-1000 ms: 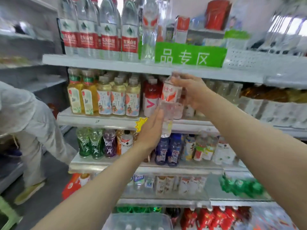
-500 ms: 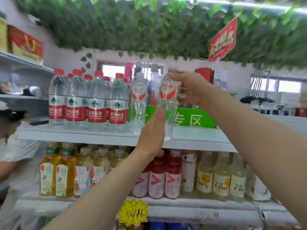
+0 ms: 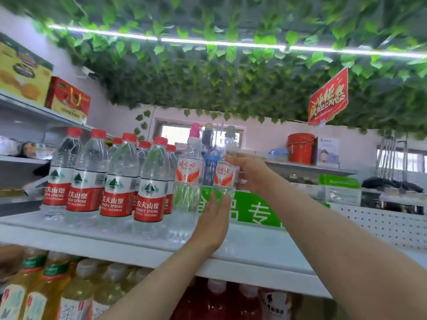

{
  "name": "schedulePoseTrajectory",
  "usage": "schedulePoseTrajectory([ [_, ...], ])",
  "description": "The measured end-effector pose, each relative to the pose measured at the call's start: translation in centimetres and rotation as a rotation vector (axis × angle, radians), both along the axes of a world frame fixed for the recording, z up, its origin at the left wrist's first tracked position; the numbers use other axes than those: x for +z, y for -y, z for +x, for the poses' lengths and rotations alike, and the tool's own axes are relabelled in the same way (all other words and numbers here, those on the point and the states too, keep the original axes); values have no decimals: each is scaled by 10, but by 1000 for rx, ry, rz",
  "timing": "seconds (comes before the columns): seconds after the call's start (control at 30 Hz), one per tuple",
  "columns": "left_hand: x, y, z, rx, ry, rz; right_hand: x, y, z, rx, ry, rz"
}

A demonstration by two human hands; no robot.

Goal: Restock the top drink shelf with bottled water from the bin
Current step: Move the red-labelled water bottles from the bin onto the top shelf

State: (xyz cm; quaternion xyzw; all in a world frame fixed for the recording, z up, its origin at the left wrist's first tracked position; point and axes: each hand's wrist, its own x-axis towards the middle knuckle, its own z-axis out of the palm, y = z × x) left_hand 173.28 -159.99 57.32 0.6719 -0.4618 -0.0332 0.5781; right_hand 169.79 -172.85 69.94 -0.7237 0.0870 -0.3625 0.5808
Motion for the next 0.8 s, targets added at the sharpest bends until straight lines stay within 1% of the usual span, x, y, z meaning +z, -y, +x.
schedulePoseTrajectory([
  [0.27,-1,25,19,97,-40,45,-1,22,32,53,-11,5],
  [0.57,-9,33,27,152,-26,70,-6,28,42,110,-20,-36],
  [0.67,-11,34,28,168,-22,73,-5,24,43,90,-28,-50],
  [0.8,-12,36,28,174,7,100,0,18,44,-16,-47,-70],
])
